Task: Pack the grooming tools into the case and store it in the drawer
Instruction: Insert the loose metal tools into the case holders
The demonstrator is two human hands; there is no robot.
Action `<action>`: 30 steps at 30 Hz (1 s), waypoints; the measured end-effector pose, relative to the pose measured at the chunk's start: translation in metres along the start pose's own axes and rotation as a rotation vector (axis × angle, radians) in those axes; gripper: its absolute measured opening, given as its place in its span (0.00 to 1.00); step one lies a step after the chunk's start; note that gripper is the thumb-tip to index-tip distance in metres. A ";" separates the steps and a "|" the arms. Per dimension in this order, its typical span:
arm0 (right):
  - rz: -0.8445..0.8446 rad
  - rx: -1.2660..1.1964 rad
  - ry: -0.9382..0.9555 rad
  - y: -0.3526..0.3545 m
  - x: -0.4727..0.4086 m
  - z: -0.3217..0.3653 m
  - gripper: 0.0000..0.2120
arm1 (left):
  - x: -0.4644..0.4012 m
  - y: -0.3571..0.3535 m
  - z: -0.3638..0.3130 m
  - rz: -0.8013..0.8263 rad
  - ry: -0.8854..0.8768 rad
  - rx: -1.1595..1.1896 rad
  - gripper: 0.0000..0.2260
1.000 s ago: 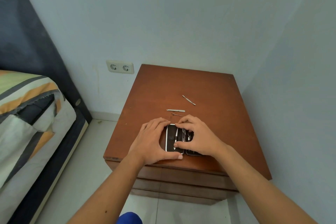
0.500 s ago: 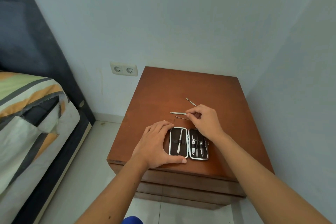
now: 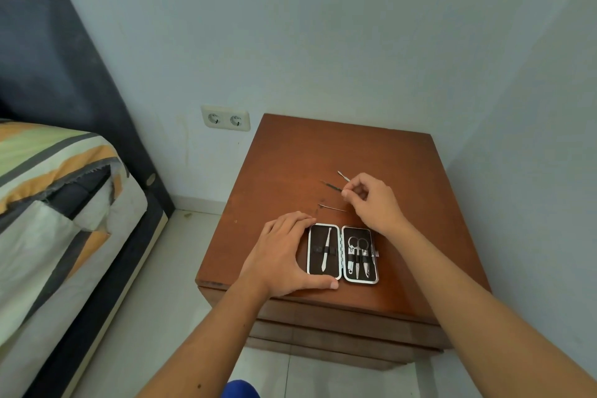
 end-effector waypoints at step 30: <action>0.297 -0.128 -0.093 0.008 0.021 0.004 0.04 | 0.001 0.001 -0.001 -0.016 0.000 -0.001 0.54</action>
Point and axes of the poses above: each hand's wrist, its own x-axis away from the middle knuckle, its own y-axis out of the back of the hand, z = x × y, the point moved 2 cm from there along -x, towards the middle knuckle, and after that the axes turned 14 degrees about -z, right-handed, at the moved point
